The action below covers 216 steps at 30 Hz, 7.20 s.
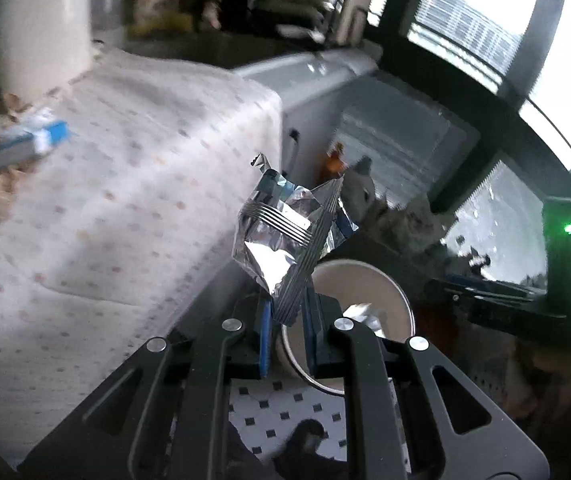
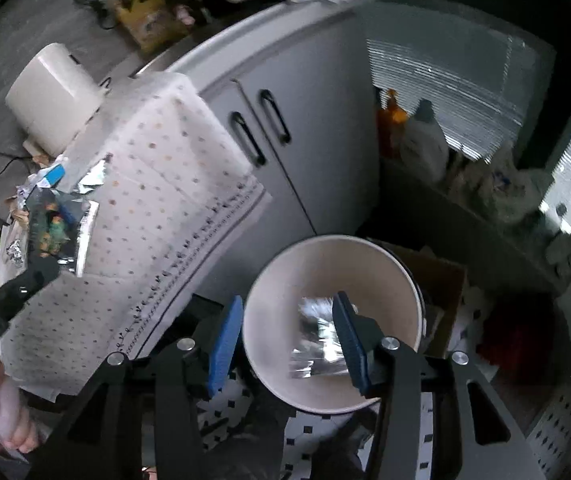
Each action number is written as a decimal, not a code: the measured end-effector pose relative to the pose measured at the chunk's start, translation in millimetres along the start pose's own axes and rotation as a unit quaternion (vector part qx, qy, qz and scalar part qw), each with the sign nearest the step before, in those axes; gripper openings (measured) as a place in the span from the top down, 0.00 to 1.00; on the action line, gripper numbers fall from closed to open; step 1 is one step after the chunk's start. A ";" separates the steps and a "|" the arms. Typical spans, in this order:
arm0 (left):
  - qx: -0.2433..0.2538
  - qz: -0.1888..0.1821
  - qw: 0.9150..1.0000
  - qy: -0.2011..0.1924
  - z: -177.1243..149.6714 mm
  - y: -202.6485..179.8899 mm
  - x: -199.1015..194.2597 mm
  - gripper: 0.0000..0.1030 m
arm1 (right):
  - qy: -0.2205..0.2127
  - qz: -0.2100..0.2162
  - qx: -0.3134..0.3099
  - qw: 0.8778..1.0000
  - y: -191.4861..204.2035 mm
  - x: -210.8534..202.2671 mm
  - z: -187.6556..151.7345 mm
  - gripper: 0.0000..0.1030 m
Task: Collect trash
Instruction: 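Open the right tool to drop the foil wrapper into the bin, then bring both tools back over the trash on the counter, then grasp the foil ball with the left tool while the right tool grasps a brown paper scrap, then carry the foil ball and brown paper toward the white bin with both tools, then open the left tool over the bin while the right tool releases the brown paper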
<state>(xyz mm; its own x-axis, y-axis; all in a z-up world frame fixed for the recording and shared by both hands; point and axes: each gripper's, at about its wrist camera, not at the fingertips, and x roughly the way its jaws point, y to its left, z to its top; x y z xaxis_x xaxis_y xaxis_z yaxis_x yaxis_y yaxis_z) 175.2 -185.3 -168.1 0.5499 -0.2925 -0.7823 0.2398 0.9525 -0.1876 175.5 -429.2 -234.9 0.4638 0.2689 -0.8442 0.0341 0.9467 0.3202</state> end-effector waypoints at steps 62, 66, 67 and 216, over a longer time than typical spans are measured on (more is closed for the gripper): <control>-0.093 0.123 0.975 -0.159 37.2 67.8 -142.1 0.07 | -0.141 0.019 -0.143 0.980 148.1 -105.0 51.2 0.08; -0.111 0.132 0.970 -0.169 37.5 87.5 -152.6 0.07 | -0.155 0.015 -0.164 0.974 177.4 -101.1 61.8 0.08; -0.116 0.132 0.970 -0.170 37.4 93.6 -154.5 0.07 | -0.157 0.016 -0.170 0.973 184.0 -100.1 63.5 0.08; 0.042 -0.132 0.990 0.036 2.4 -85.2 45.2 0.51 | -0.078 -0.094 0.021 0.992 -47.1 -101.0 -30.5 0.30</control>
<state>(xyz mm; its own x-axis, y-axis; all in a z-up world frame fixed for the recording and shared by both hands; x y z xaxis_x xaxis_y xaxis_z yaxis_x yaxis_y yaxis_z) 181.6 -279.9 -186.0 0.4022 -0.5206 -0.7532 0.4344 0.8326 -0.3436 100.1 -495.6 -177.8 0.5776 0.0543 -0.8145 0.1681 0.9685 0.1837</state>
